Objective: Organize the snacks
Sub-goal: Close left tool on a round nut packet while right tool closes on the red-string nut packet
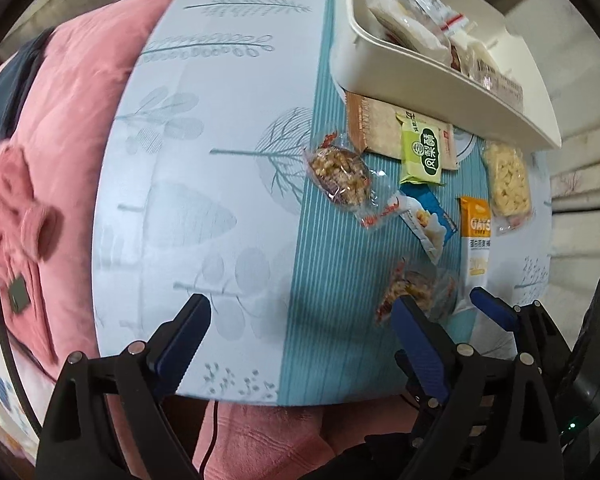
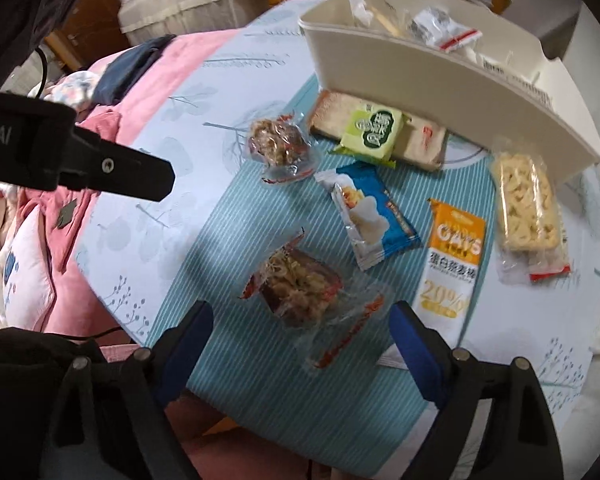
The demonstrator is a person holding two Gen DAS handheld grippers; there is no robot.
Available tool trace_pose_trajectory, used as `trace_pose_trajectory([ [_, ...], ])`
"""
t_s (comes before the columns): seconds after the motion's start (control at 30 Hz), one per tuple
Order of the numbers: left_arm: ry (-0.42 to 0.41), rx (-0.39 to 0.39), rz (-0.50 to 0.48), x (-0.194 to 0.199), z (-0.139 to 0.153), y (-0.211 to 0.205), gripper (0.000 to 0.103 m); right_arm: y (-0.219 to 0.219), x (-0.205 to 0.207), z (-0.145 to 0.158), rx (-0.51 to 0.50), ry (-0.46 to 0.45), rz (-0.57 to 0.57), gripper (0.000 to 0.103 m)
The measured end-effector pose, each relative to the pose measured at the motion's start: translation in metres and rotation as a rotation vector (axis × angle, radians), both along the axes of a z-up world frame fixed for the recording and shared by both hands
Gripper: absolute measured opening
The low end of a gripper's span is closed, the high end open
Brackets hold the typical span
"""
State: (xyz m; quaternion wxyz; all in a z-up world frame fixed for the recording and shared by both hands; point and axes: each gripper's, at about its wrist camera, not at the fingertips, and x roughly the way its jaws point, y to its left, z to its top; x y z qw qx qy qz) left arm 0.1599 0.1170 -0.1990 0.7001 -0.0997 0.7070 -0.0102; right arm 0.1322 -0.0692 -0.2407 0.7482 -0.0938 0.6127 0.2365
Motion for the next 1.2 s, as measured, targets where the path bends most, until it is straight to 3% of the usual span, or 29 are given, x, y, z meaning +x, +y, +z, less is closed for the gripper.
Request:
trace_pose_trajectory([
  [0.47,-0.055,-0.058,-0.281,0.070,-0.037,-0.028,0.096,0.005,-0.009,-0.030,-0.106,0.070,-0.256,0.084],
  [0.63,-0.048,-0.066,-0.346,0.083,-0.056,-0.037,0.096,0.002,-0.018,-0.038,-0.151,0.104,-0.343,0.073],
  [1.1,-0.011,-0.150,-0.331,0.104,-0.086,-0.017,0.094,0.019,-0.019,-0.037,-0.192,0.057,-0.429,0.051],
  [1.2,-0.029,-0.133,-0.357,0.105,-0.083,-0.017,0.083,0.024,-0.018,-0.036,-0.201,0.051,-0.429,0.046],
])
